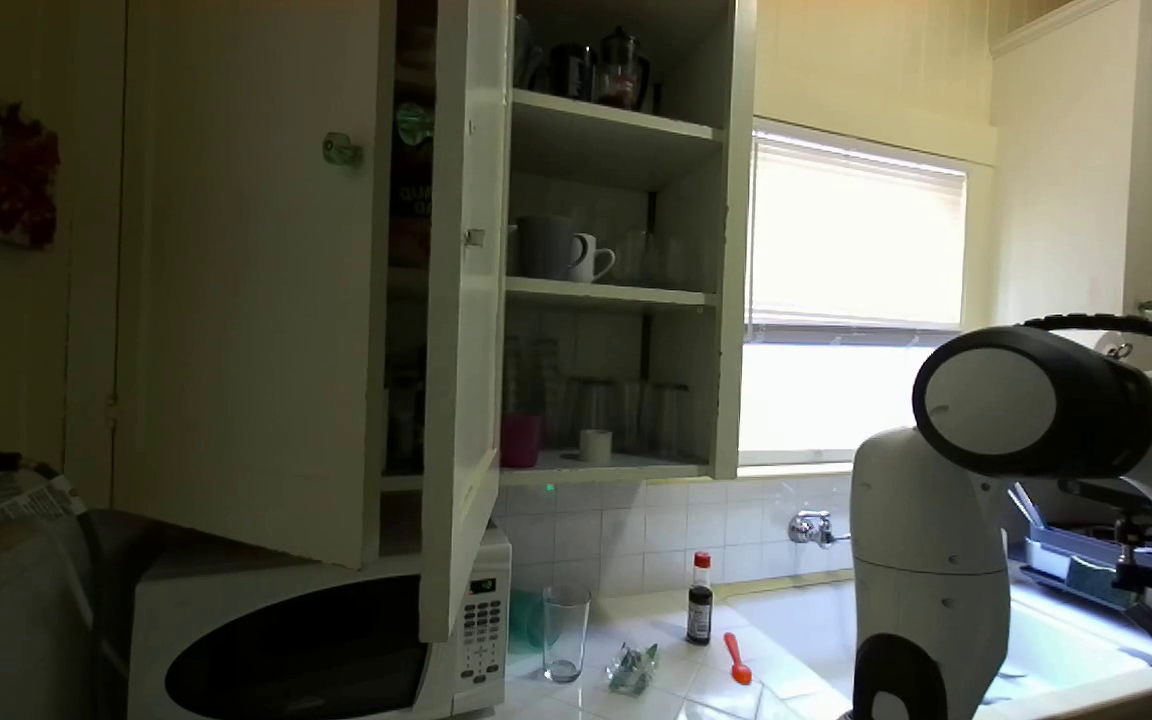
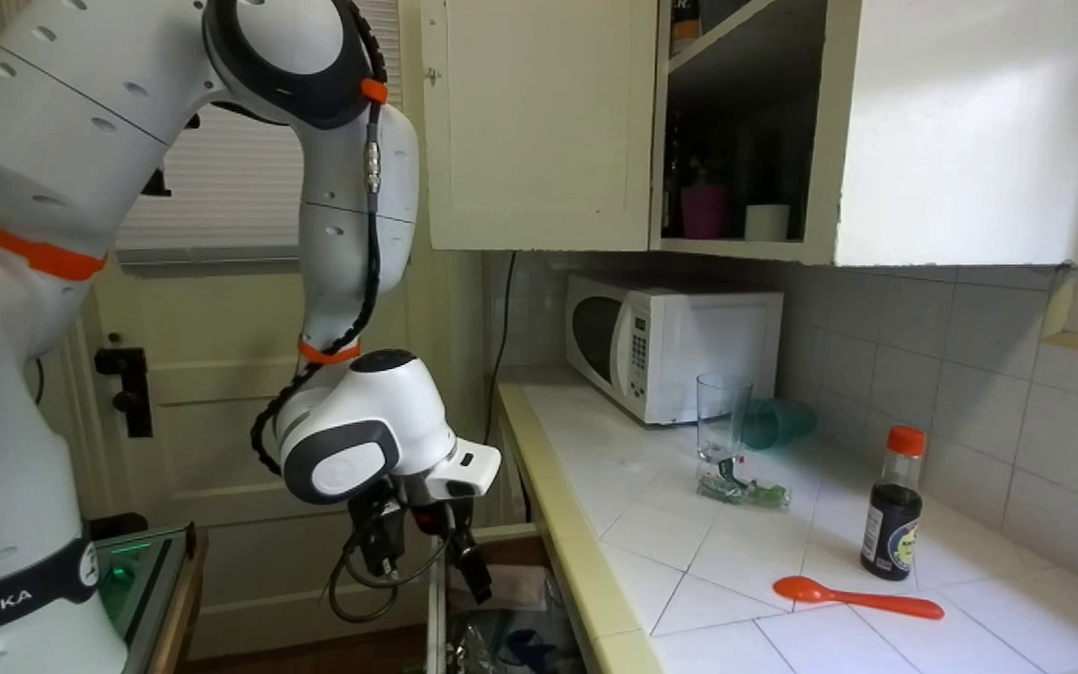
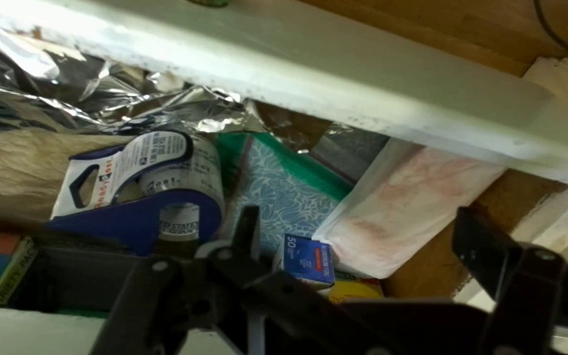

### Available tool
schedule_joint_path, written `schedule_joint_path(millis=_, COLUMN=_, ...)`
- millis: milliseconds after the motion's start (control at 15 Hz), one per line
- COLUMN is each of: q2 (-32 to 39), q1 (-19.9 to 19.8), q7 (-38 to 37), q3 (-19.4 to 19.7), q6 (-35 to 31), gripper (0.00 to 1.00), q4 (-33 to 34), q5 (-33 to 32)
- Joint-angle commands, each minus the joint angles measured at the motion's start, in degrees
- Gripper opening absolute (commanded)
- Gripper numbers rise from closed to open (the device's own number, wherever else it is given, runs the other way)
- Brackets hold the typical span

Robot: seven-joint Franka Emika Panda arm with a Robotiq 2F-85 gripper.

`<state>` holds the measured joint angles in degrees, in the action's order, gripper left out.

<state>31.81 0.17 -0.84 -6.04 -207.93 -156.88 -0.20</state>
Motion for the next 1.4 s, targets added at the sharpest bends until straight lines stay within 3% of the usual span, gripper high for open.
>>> schedule_joint_path(millis=0, q2=0.25, q1=-8.90, q7=-3.97, q3=-5.20, q6=7.41, gripper=1.00, q4=2.19, q5=-9.64)
schedule_joint_path(millis=267, q2=2.37, q1=-18.40, q7=-6.15, q3=-10.75, q6=12.62, gripper=1.00, q4=3.60, q5=-12.37)
schedule_joint_path(millis=533, q2=2.57, q1=-20.89, q7=-7.56, q3=-10.94, q6=12.47, gripper=1.00, q4=3.52, q5=-9.37)
schedule_joint_path(millis=667, q2=1.87, q1=-20.69, q7=-9.92, q3=-11.20, q6=13.95, gripper=1.00, q4=2.59, q5=-7.40)
schedule_joint_path(millis=1067, q2=0.32, q1=-12.61, q7=-13.46, q3=-4.63, q6=12.88, gripper=1.00, q4=1.88, q5=3.67)
schedule_joint_path(millis=1333, q2=-0.03, q1=-10.77, q7=-10.41, q3=-2.96, q6=17.78, gripper=1.00, q4=2.71, q5=2.79)
